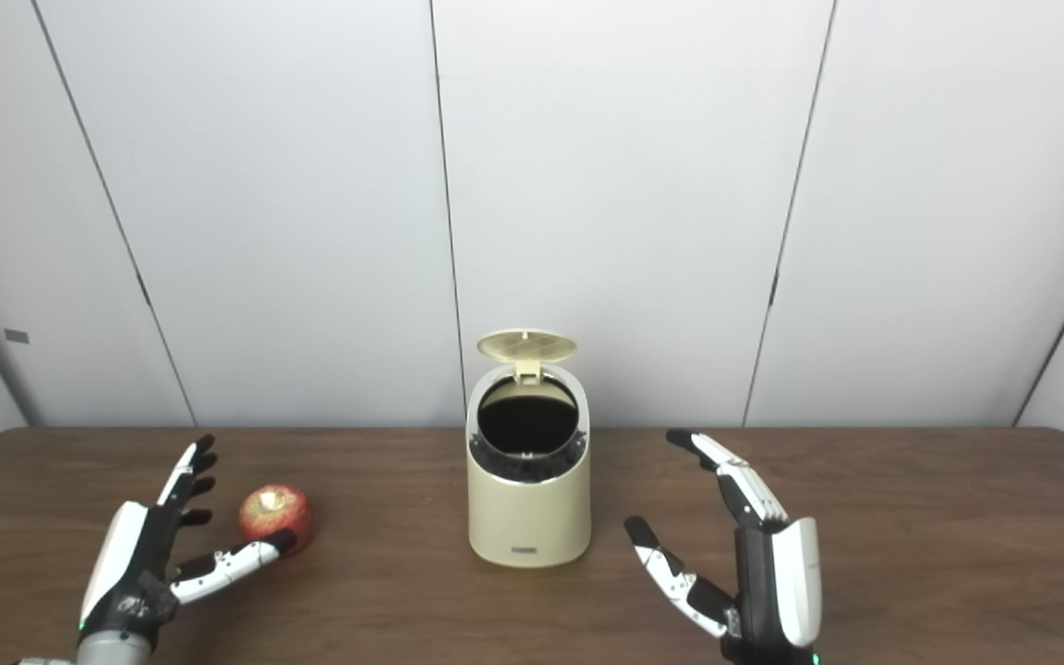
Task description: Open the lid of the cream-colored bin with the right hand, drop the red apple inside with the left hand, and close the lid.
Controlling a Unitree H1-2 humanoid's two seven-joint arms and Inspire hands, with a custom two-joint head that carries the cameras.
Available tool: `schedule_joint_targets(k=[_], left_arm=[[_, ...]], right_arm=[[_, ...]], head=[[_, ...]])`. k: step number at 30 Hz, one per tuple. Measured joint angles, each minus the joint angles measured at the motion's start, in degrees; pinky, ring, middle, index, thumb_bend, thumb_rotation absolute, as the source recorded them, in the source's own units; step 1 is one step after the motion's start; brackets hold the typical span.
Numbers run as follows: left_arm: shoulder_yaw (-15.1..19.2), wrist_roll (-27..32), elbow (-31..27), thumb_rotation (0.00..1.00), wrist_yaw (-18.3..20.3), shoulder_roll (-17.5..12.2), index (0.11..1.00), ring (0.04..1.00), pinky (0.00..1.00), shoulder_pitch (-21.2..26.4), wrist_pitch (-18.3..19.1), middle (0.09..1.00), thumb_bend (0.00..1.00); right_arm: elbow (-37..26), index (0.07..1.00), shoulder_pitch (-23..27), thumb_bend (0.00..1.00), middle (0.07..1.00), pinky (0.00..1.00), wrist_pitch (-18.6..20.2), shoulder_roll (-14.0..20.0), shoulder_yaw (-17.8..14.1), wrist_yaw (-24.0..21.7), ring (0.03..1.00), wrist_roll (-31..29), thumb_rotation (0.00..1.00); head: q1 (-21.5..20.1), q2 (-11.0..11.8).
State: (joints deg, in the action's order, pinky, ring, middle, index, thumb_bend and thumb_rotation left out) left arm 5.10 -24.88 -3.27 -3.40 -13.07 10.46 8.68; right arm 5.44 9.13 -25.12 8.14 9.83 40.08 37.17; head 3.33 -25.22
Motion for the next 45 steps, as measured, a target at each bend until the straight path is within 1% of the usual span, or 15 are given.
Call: schedule_joint_targets(k=[2,5,10,15,19,21,24,27,29,33,36,40,42,43,45], left_arm=[[-0.1,0.2,-0.4,0.44,0.3,-0.1,0.997,0.925,0.84,-0.1,0.7,0.957,1.0],[-0.6,0.4,-0.6,0.46,1.1,-0.1,1.0,0.936,0.86,-0.1,2.0,0.969,1.0],[-1.7,0.0,-0.5,0.45,1.3,-0.1,1.0,0.948,0.85,0.0,3.7,0.991,1.0],[-2.4,-0.9,-0.2,0.43,0.4,0.0,1.0,0.967,0.87,0.1,4.0,1.0,1.0],[-3.1,-2.3,0.7,0.44,-0.4,0.3,1.0,0.95,0.82,0.4,4.7,1.0,1.0],[-3.7,-2.7,0.7,0.44,-0.5,0.4,1.0,0.944,0.81,0.4,6.1,1.0,1.0],[-4.5,-2.9,0.7,0.42,-0.3,0.5,1.0,0.938,0.78,0.5,7.6,1.0,1.0],[-5.7,-3.7,1.5,0.38,0.0,0.5,0.998,0.909,0.72,1.0,9.2,1.0,1.0],[-5.9,-4.2,2.4,0.35,-0.4,0.4,0.997,0.901,0.72,1.8,9.3,0.995,1.0],[-5.9,-4.2,3.7,0.34,-0.7,0.2,0.986,0.88,0.73,2.9,9.3,0.968,1.0],[-5.9,-4.3,4.8,0.32,-1.1,0.1,0.977,0.859,0.71,3.2,9.0,0.944,1.0],[-6.2,-4.8,6.2,0.34,-1.3,-0.4,0.979,0.87,0.72,4.3,9.0,0.944,1.0],[-6.4,-4.8,6.8,0.34,-1.4,-0.7,0.979,0.884,0.74,4.7,9.0,0.956,1.0],[-6.5,-4.8,6.8,0.34,-1.4,-0.7,0.981,0.902,0.77,4.7,9.0,0.97,1.0],[-6.6,-4.8,6.9,0.33,-1.5,-0.7,0.982,0.911,0.78,4.7,9.0,0.979,1.0]], right_arm=[[0.0,0.749,0.0,0.26,0.76,0.69,0.0,0.1,0.0,-0.1,0.738,-0.2,0.25],[0.0,0.745,0.0,0.26,0.758,0.68,0.0,0.2,0.0,-0.2,0.734,-1.0,0.28],[0.1,0.728,0.0,0.26,0.734,0.65,0.0,0.8,0.6,0.4,0.713,-1.4,0.15],[0.3,0.724,0.1,0.26,0.735,0.65,0.0,2.0,1.9,2.0,0.717,-3.3,0.11],[0.3,0.724,0.1,0.25,0.743,0.66,0.0,3.0,2.4,2.3,0.724,-4.5,0.26],[0.3,0.722,0.1,0.25,0.743,0.65,0.0,3.1,2.4,2.3,0.721,-5.0,0.27],[0.3,0.723,0.0,0.25,0.743,0.64,0.0,3.5,2.4,2.3,0.718,-6.1,0.22],[0.3,0.719,0.0,0.26,0.738,0.63,0.0,3.8,2.3,1.6,0.713,-7.1,0.37],[0.3,0.72,-0.2,0.26,0.741,0.62,0.0,3.8,1.8,0.5,0.713,-7.7,0.4],[0.3,0.716,-0.4,0.26,0.738,0.62,0.0,3.8,1.1,-0.9,0.707,-8.2,0.4],[0.3,0.716,-0.4,0.27,0.739,0.62,0.0,3.8,0.8,-1.3,0.709,-8.2,0.44],[0.3,0.705,-0.5,0.26,0.733,0.62,0.0,3.9,0.6,-1.4,0.705,-8.2,0.31],[0.3,0.704,-0.5,0.27,0.728,0.6,0.0,3.9,0.7,-1.3,0.698,-8.2,0.3],[0.3,0.708,-0.5,0.27,0.727,0.59,0.0,3.9,0.7,-1.2,0.695,-8.2,0.35],[0.3,0.71,-0.5,0.28,0.726,0.59,0.0,4.0,0.5,-1.2,0.697,-8.2,0.39]], head=[[1.1,-0.2],[2.6,-0.3],[5.4,-0.3],[7.9,-0.3],[9.1,-0.3],[9.8,-0.4],[11.3,-0.4],[11.4,-0.1],[11.5,-0.1],[11.4,-0.1],[11.3,0.0],[11.5,0.3],[11.4,0.3],[11.3,0.4],[11.3,0.4]])
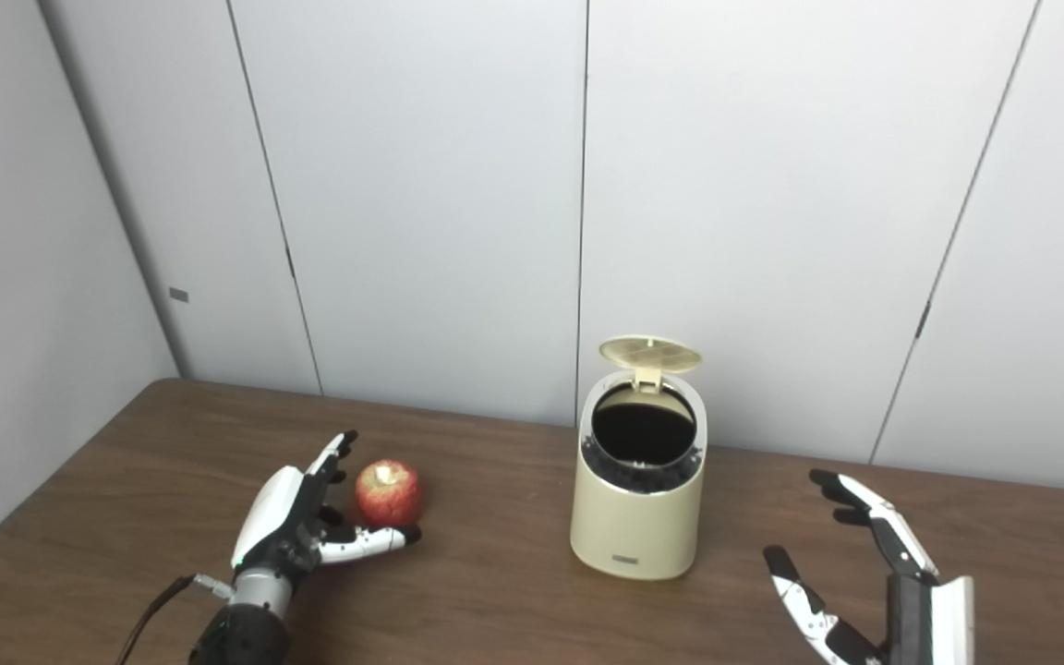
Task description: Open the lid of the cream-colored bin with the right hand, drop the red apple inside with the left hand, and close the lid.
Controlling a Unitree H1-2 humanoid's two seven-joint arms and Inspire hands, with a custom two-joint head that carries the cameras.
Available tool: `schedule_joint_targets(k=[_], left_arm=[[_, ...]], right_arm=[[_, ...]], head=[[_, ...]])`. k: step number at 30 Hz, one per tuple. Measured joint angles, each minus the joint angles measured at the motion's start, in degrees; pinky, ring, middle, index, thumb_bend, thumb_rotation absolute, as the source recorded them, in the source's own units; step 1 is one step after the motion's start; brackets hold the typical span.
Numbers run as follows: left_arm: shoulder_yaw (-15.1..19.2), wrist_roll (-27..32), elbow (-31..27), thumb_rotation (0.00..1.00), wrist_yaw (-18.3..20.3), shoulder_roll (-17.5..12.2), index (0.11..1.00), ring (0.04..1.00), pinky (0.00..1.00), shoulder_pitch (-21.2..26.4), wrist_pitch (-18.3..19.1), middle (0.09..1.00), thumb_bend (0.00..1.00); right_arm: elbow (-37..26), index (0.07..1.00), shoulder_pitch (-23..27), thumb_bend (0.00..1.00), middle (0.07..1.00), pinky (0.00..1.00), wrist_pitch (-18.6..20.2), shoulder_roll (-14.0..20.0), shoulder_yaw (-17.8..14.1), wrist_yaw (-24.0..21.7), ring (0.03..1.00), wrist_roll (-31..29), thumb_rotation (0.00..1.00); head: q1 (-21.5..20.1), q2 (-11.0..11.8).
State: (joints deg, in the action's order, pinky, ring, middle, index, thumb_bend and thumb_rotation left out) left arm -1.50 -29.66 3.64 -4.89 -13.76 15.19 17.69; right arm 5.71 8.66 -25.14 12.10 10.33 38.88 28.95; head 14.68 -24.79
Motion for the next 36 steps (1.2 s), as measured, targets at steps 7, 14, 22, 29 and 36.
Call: schedule_joint_targets(k=[7,14,22,29,36], left_arm=[[-0.6,-0.2,0.4,0.32,-0.2,0.0,0.964,0.911,0.77,0.3,0.4,0.982,1.0],[-1.5,-1.5,2.1,0.3,-0.2,-0.3,0.947,0.933,0.81,2.3,1.8,0.981,1.0],[-3.0,-2.2,4.2,0.23,-0.7,-1.3,0.857,0.913,0.8,3.7,1.3,0.928,1.0],[-4.6,-2.9,6.6,0.12,-2.8,-2.0,0.749,0.725,0.63,4.5,-0.8,0.74,0.99],[-3.9,-3.8,10.1,0.0,-9.4,-0.3,0.558,0.492,0.42,4.8,-4.4,0.519,0.7]], right_arm=[[-0.1,0.703,-0.2,0.27,0.725,0.6,0.0,0.0,-0.7,-0.8,0.697,-0.1,0.36],[-0.1,0.699,-0.3,0.27,0.721,0.59,0.0,0.0,-0.8,-0.8,0.69,0.3,0.4],[-0.2,0.699,-0.3,0.25,0.722,0.6,0.0,0.0,-0.8,-0.8,0.699,0.5,0.3],[-0.5,0.699,-0.5,0.26,0.721,0.59,0.0,0.0,-0.9,-0.9,0.695,0.5,0.21],[-1.0,0.697,-0.9,0.26,0.718,0.59,0.0,-0.1,-1.4,-1.0,0.691,0.5,0.17]], head=[[-0.5,0.2],[-1.1,0.2],[-1.9,0.3],[-2.2,0.3],[-2.5,0.3]])
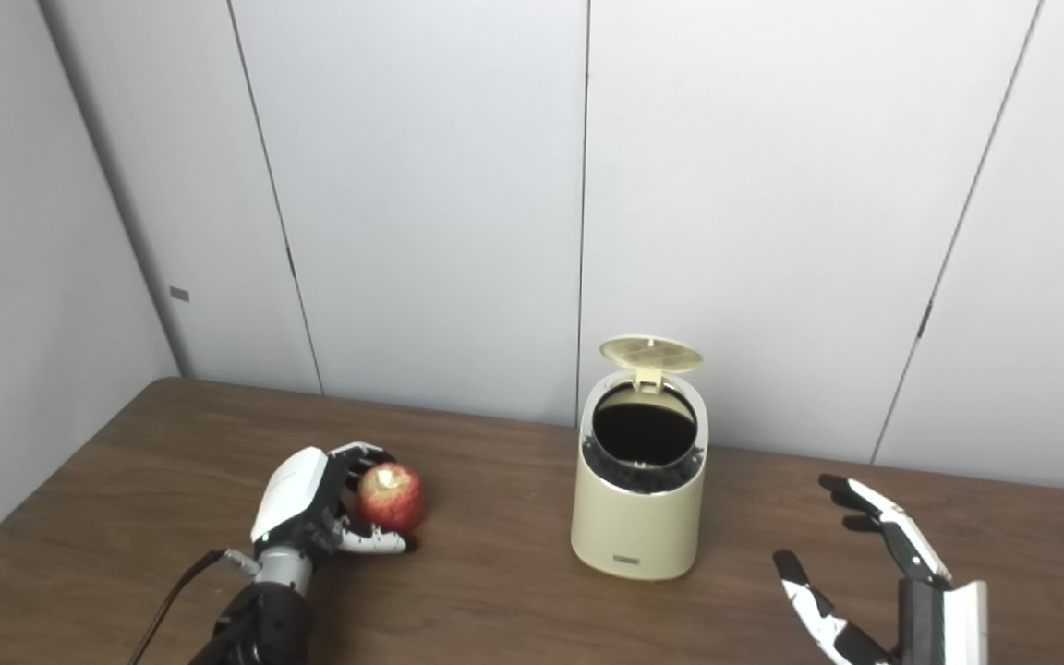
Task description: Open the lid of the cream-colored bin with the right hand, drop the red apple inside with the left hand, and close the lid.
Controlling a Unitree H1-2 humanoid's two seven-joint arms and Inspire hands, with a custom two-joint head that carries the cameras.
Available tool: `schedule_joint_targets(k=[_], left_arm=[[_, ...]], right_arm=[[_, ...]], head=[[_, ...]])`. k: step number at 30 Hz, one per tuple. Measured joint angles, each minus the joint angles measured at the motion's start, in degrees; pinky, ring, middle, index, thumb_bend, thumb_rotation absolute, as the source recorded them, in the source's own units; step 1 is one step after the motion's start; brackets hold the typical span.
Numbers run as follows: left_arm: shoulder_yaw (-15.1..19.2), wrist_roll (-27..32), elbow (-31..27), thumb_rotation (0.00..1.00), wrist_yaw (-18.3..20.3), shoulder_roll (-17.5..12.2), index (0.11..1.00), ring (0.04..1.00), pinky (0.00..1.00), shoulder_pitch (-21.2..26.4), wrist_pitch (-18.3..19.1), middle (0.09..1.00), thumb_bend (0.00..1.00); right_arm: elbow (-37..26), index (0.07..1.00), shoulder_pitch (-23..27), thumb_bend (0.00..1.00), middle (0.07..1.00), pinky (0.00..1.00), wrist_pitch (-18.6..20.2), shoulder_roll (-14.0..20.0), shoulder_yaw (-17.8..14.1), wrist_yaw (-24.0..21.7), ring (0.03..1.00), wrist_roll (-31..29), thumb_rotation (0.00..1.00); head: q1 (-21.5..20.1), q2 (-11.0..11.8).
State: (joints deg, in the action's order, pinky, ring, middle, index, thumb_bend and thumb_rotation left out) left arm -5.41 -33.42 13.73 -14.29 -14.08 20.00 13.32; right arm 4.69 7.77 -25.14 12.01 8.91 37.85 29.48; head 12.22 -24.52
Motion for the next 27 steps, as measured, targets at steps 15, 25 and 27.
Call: schedule_joint_targets(k=[15,25,27], left_arm=[[0.6,-0.1,1.7,0.0,-7.2,1.0,0.495,0.372,0.28,-1.7,-5.3,0.477,0.51],[2.1,2.9,-6.5,0.0,-5.7,2.1,0.482,0.501,0.86,-4.5,-7.5,0.45,0.5],[2.2,3.7,-9.4,0.0,-5.2,2.7,0.473,0.505,0.85,-4.9,-7.6,0.458,0.5]], right_arm=[[-0.2,0.701,-0.2,0.26,0.725,0.61,0.0,-0.2,-0.4,-0.4,0.703,0.0,0.22],[-0.4,0.706,-0.5,0.27,0.73,0.6,0.0,-0.9,-1.8,-2.5,0.704,1.5,0.22],[-0.5,0.702,-0.5,0.27,0.73,0.6,0.0,-1.1,-1.9,-2.6,0.703,1.9,0.19]], head=[[-1.0,0.2],[-3.7,0.0],[-5.3,-0.3]])
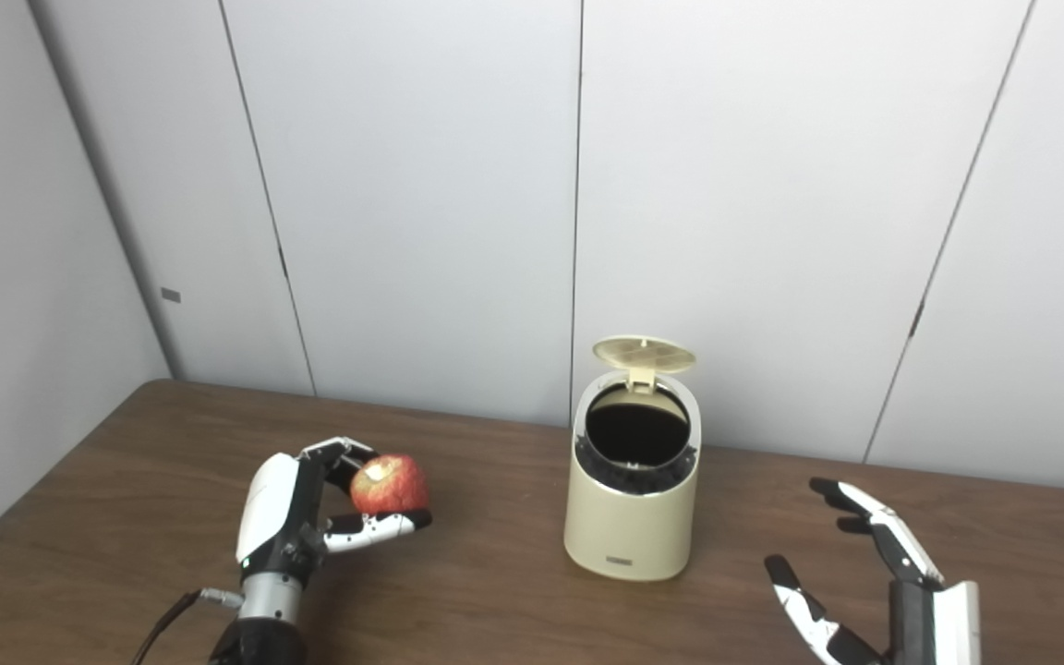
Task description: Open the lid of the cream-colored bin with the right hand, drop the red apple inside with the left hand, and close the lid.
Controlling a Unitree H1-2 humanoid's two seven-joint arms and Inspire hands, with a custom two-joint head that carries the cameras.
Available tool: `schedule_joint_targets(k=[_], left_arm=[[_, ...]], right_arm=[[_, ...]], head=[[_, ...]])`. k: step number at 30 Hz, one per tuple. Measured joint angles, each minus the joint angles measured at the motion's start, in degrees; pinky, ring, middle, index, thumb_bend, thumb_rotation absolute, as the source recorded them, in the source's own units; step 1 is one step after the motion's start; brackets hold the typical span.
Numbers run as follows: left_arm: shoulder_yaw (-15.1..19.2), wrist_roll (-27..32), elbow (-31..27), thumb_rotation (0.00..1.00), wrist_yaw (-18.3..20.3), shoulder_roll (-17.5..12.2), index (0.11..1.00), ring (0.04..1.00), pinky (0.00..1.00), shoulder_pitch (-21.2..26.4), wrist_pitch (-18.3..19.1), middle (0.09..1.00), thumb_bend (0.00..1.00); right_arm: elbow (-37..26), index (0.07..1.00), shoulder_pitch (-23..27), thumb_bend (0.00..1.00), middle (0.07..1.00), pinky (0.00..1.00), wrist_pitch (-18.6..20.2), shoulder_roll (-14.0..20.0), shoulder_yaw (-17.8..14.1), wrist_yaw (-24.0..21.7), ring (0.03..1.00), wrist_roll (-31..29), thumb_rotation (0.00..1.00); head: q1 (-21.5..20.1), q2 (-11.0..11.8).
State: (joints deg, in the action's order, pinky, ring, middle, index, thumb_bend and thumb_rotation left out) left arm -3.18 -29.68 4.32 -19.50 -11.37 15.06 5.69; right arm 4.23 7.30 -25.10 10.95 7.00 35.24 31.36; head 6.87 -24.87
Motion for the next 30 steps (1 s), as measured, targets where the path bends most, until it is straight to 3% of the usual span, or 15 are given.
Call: schedule_joint_targets(k=[7,11,12,15,20,21,24,30], left_arm=[[-1.1,-2.4,-8.1,0.0,1.5,0.5,0.449,0.527,0.9,-0.1,-0.5,0.471,0.5],[-1.4,-2.8,-11.2,0.0,2.5,1.5,0.449,0.521,0.82,0.1,-0.5,0.48,0.5],[-1.6,-3.3,-11.6,0.0,2.6,1.9,0.458,0.49,0.83,0.2,-0.4,0.489,0.5],[-2.1,-4.4,-13.3,0.0,3.4,3.3,0.463,0.522,0.96,0.5,-0.2,0.464,0.5],[-3.1,-5.0,-14.0,0.0,3.7,5.0,0.495,0.474,0.98,2.4,-0.6,0.468,0.5],[-3.3,-5.6,-14.0,0.0,3.7,5.2,0.5,0.537,0.97,2.6,-0.9,0.467,0.51],[-4.4,-7.2,-13.9,0.0,3.7,5.4,0.506,0.601,1.0,3.4,-2.0,0.465,0.52],[-5.9,-9.0,-11.4,0.0,3.4,7.8,0.507,0.613,1.0,4.8,-2.9,0.463,0.52]], right_arm=[[0.0,0.692,0.0,0.27,0.73,0.6,0.0,-0.4,-0.1,0.0,0.698,1.7,0.2],[0.0,0.715,0.1,0.27,0.738,0.6,0.0,-0.6,-0.1,0.0,0.704,1.9,0.23],[0.1,0.715,0.1,0.27,0.737,0.6,0.0,-0.7,-0.1,0.0,0.706,1.9,0.26],[0.3,0.712,0.3,0.27,0.739,0.6,0.1,-1.0,-0.2,-0.1,0.708,2.4,0.25],[0.4,0.725,0.5,0.28,0.746,0.62,0.2,-1.5,-0.3,-0.3,0.718,3.1,0.25],[0.4,0.727,0.5,0.28,0.748,0.62,0.3,-1.5,-0.3,-0.3,0.721,3.2,0.26],[0.4,0.733,0.5,0.28,0.751,0.63,0.5,-1.6,-0.4,-0.7,0.725,3.9,0.26],[0.4,0.732,0.5,0.28,0.75,0.65,0.8,-1.9,-0.6,-0.8,0.724,4.6,0.3]], head=[[-2.5,0.2],[-3.8,0.3],[-4.1,0.3],[-4.5,0.4],[-5.6,0.5],[-6.3,0.4],[-6.9,0.3],[-7.3,0.4]])
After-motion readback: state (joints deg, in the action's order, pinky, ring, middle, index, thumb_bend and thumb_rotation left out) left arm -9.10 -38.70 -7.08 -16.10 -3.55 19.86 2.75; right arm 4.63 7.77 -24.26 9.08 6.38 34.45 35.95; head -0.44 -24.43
